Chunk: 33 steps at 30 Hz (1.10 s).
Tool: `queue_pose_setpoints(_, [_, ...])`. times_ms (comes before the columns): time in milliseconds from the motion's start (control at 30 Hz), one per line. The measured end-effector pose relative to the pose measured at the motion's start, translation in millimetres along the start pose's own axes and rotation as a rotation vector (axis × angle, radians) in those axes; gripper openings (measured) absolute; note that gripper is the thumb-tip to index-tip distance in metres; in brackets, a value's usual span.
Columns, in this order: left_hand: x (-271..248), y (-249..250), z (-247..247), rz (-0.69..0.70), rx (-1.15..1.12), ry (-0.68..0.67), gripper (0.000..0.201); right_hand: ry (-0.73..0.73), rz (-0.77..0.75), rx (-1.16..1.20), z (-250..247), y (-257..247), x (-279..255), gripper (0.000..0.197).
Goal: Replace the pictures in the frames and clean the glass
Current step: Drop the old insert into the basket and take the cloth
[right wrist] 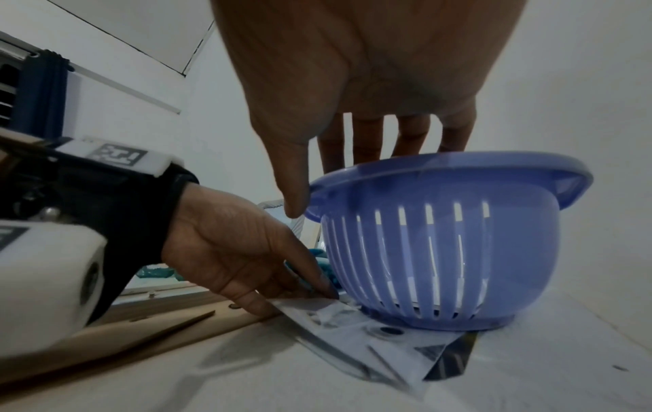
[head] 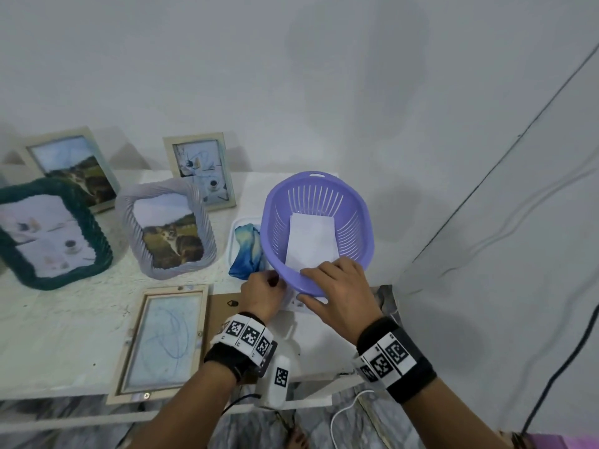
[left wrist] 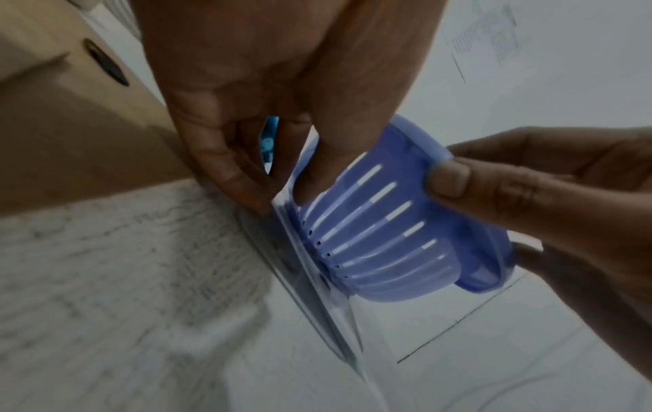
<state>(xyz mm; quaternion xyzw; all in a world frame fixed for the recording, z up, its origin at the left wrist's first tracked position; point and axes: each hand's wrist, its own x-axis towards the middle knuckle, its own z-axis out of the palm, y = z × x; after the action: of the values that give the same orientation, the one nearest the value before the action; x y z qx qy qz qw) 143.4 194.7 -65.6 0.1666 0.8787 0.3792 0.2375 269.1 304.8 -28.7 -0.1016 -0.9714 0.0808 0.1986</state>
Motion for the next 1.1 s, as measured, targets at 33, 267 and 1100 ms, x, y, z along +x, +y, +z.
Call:
queue_pose_setpoints(33, [1,-2,-1,0.005,-0.01,-0.016,0.021,-0.013,0.002,0.001,1,-1,0,0.031])
queue_pose_setpoints(267, [6,-15,-17,-0.015,-0.236,-0.004,0.022,-0.132,0.026,0.179,-14,6,13,0.04])
queue_pose_setpoints(1100, [9,9,-59,-0.037,-0.723,-0.17,0.017,-0.838,0.115,-0.455,60,58,205,0.056])
